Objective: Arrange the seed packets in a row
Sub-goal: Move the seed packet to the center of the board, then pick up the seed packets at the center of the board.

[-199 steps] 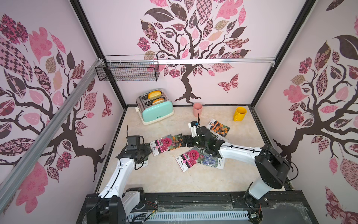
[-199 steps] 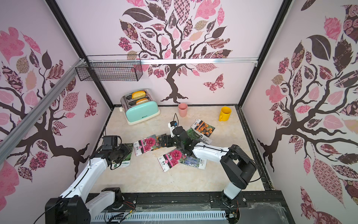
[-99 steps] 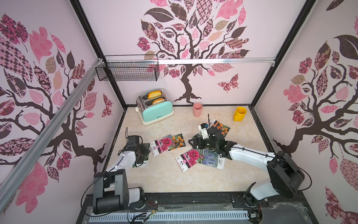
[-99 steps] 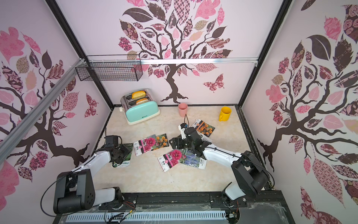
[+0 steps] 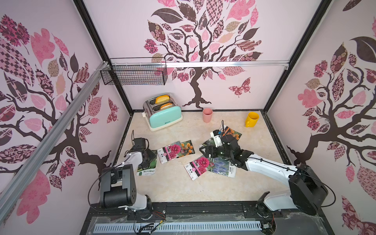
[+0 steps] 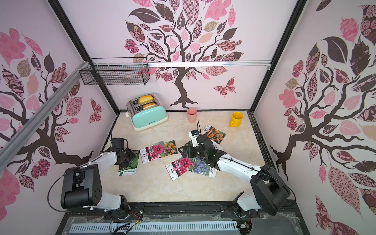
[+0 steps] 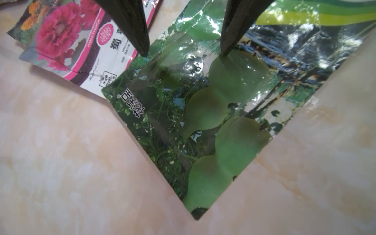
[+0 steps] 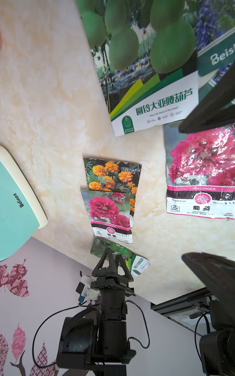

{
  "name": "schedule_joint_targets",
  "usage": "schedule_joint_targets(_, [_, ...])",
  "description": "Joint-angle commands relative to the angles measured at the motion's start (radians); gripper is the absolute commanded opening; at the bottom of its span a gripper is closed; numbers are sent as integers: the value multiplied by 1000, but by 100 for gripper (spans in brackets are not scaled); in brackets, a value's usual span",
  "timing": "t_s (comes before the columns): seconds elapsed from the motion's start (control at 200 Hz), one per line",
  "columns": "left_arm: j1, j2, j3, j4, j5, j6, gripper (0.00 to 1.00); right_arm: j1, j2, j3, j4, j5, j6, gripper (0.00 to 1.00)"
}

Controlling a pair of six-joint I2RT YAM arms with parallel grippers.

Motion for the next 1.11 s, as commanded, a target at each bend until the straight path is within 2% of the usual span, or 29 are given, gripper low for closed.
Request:
schedule_joint_targets(0.0, [18, 43, 28, -105, -86, 49, 59, -9, -24, -13, 5, -24, -9, 93])
schedule_joint_targets(0.345, [124, 111, 145, -163, -97, 123, 58, -24, -36, -30, 18, -42, -19, 93])
schedule_joint_targets(0.505, [130, 79, 225, -215, -114, 146, 60, -33, -54, -41, 13, -38, -27, 93])
schedule_joint_targets(0.605, [125, 40, 238, -228, -85, 131, 61, -44, -62, -47, 14, -42, -27, 93])
schedule_joint_targets(0.685, [90, -9, 222, -215, -70, 100, 61, -53, -58, -44, 12, -49, -27, 93])
schedule_joint_targets(0.805, [-18, -38, 207, -166, -47, 72, 61, -61, -46, -41, 14, -66, -24, 93])
schedule_joint_targets(1.1, [-253, 134, 300, -48, 15, 144, 60, -93, -92, -70, -11, -98, -19, 93])
